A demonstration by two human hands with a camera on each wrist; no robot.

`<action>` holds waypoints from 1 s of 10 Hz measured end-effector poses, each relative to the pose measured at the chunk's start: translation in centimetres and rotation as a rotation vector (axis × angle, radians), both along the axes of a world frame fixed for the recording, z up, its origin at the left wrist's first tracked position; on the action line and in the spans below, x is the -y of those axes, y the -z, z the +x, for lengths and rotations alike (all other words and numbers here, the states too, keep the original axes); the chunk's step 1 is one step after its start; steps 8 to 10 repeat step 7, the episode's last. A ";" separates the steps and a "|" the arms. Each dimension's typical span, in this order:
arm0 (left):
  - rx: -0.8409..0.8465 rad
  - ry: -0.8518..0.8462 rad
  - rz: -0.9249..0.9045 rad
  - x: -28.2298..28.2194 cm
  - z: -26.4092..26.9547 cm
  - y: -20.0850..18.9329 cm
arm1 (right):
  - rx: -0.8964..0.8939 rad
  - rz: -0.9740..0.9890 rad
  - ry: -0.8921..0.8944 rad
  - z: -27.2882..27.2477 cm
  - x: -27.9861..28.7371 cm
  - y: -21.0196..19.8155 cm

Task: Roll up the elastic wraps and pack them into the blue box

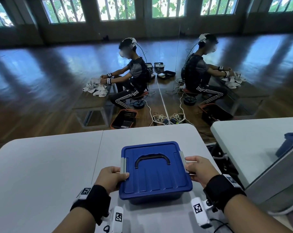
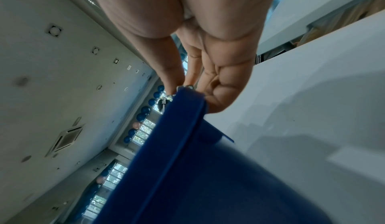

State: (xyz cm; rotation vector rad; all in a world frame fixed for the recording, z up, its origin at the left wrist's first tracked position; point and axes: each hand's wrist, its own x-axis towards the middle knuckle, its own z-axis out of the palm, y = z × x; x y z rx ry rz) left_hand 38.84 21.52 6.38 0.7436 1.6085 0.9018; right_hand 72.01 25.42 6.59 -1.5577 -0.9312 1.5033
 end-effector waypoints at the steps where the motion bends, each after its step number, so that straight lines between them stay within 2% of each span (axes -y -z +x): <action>1: -0.025 -0.011 0.032 0.4 -0.1 0.0 | 0.054 0.001 -0.013 -0.6 -0.2 -0.2; 3: -0.059 -0.022 0.057 0.8 -0.3 -0.3 | 0.516 0.164 -0.152 -2.3 -0.1 0.3; 4: -0.090 -0.034 0.077 1.1 -0.4 -0.4 | 0.591 0.208 -0.159 -2.6 0.1 0.6; 5: -0.147 -0.020 0.100 1.6 -0.2 -0.5 | 0.597 0.231 -0.143 -2.4 0.4 0.5; 6: -0.281 0.049 0.132 2.8 -0.8 0.1 | 0.573 0.265 -0.140 -1.7 1.5 0.7; 7: -0.408 0.089 0.068 5.5 -2.0 1.0 | 0.462 0.213 -0.157 -0.8 4.5 1.0; 10: -0.408 0.089 0.068 5.5 -2.0 1.0 | 0.462 0.213 -0.157 -0.8 4.5 1.0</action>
